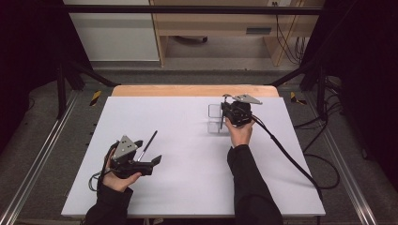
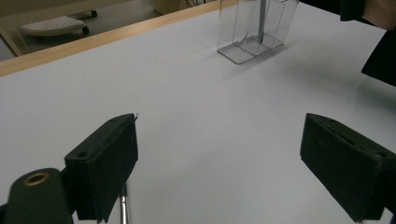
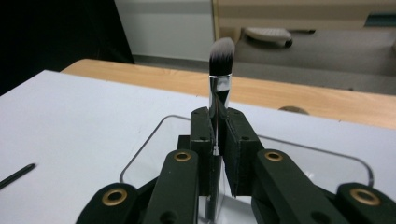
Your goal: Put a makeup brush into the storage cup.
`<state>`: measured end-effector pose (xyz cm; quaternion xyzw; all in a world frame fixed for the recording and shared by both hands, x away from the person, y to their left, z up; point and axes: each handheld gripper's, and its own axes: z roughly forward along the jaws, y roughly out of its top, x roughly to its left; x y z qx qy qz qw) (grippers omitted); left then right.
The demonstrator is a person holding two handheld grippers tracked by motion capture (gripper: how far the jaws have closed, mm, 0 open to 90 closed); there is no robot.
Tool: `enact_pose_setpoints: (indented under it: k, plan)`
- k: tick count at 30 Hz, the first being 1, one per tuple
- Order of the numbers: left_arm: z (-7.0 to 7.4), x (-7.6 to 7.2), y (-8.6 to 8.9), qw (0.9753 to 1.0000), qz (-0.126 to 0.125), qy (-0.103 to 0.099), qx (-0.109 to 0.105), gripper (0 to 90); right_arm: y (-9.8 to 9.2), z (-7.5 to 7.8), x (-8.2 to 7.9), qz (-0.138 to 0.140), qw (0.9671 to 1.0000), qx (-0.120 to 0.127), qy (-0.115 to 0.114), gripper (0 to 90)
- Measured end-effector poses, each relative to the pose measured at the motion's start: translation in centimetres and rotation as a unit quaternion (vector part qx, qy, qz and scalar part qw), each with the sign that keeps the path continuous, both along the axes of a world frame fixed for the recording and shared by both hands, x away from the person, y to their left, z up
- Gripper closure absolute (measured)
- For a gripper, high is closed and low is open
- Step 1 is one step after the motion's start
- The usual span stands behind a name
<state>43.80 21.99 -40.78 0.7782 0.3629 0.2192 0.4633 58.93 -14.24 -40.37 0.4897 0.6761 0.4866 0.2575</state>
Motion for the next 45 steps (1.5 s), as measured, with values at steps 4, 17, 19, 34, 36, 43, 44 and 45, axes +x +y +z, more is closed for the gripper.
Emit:
enact_pose_setpoints:
  k: [4,17,19,34,36,43,44,45]
  plan:
    - [0.0,0.0,0.0,1.0000,0.000,0.001,0.000,10.6,0.0,0.1,-0.1,0.008,0.9999,0.000,0.014,76.6]
    - [0.1,0.0,0.2,1.0000,0.003,-0.002,0.000,10.6,-1.6,1.5,-3.1,0.030,0.9993,0.014,-0.014,46.5]
    - [0.1,0.0,0.2,1.0000,0.004,-0.003,0.000,10.6,-1.9,1.7,-3.8,0.037,0.9989,0.021,-0.018,41.9]
    - [0.3,0.0,0.4,1.0000,0.006,-0.003,-0.006,10.2,-3.8,2.0,-8.2,0.076,0.9965,0.012,-0.032,15.7]
    - [0.3,0.0,0.4,1.0000,0.006,-0.003,-0.006,10.3,-4.0,1.9,-8.7,0.083,0.9958,0.012,-0.036,14.5]
    - [0.2,0.0,0.4,1.0000,0.007,-0.002,-0.006,10.3,-4.6,1.5,-10.6,0.097,0.9946,0.009,-0.036,9.4]
    - [0.2,0.0,0.4,1.0000,0.007,-0.001,-0.006,10.2,-4.7,1.5,-10.8,0.097,0.9945,0.010,-0.036,8.6]
    - [0.1,0.0,0.4,1.0000,0.007,-0.001,-0.006,10.2,-4.8,1.5,-11.0,0.098,0.9946,0.010,-0.035,7.7]
